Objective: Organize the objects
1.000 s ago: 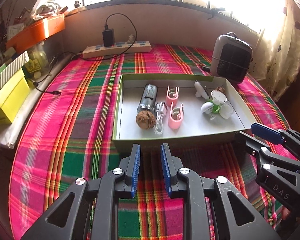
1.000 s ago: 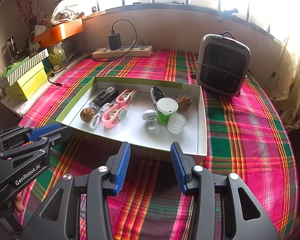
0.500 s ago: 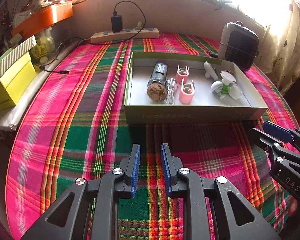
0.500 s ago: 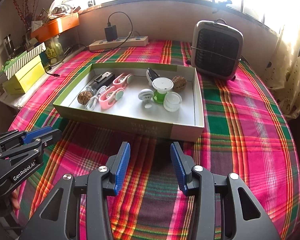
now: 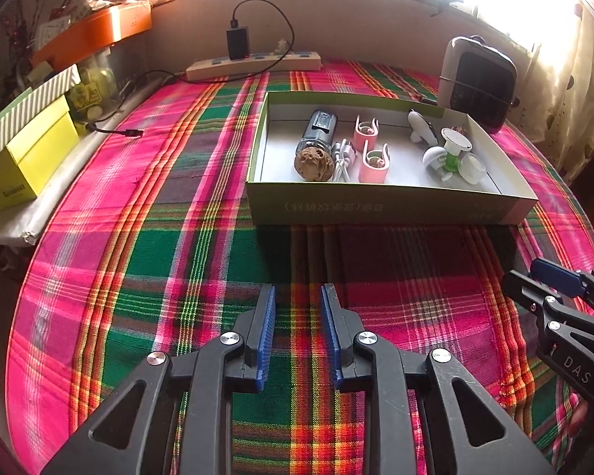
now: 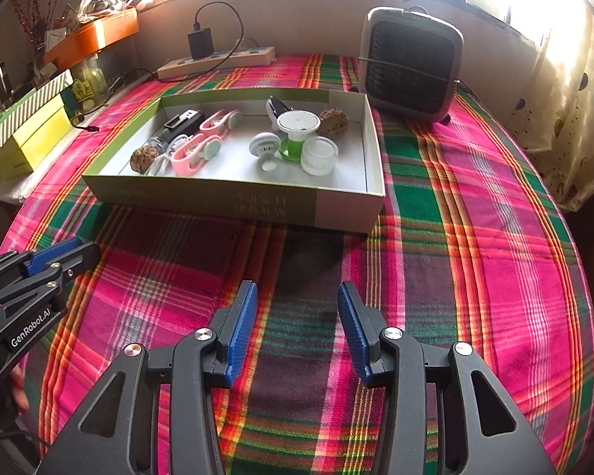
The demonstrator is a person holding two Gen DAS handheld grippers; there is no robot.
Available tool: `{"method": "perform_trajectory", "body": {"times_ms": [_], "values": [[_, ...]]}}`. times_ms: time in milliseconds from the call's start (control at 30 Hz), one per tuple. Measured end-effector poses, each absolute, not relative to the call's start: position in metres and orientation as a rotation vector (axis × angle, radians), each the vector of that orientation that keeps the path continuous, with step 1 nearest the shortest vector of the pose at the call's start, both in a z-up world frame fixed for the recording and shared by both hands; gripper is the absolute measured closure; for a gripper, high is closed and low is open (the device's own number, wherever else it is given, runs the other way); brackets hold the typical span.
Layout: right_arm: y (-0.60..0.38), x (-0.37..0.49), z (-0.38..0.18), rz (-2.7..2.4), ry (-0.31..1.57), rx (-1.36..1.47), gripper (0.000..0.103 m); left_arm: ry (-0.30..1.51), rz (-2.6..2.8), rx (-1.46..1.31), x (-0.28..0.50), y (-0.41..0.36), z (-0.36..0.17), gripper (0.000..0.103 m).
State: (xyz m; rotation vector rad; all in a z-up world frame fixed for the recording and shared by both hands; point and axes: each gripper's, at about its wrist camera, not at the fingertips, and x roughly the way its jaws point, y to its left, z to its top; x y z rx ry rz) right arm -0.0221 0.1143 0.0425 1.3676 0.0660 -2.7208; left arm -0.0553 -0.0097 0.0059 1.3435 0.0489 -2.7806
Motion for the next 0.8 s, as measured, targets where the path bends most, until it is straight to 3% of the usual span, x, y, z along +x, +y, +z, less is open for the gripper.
{"method": "perform_trajectory", "body": {"times_ms": [67, 200, 500, 800], "values": [[0.1149, -0.0212, 0.0409, -2.724, 0.063, 1.368, 0.059, 0.036, -2.784, 1.331, -0.0545, -0.0086, 0.0053, 0.082], [0.1142, -0.0201, 0.0389, -2.725, 0.068, 1.371, 0.043, 0.022, -2.79, 1.3, -0.0526, -0.0074, 0.0045, 0.081], [0.1159, -0.0168, 0.0378, -2.756, 0.064, 1.341, 0.035, 0.028, -2.792, 1.295, -0.0523, -0.007, 0.0042, 0.081], [0.1161, -0.0172, 0.0376, -2.758, 0.068, 1.342, 0.035, 0.03, -2.793, 1.295, -0.0524, -0.008, 0.0042, 0.081]]}}
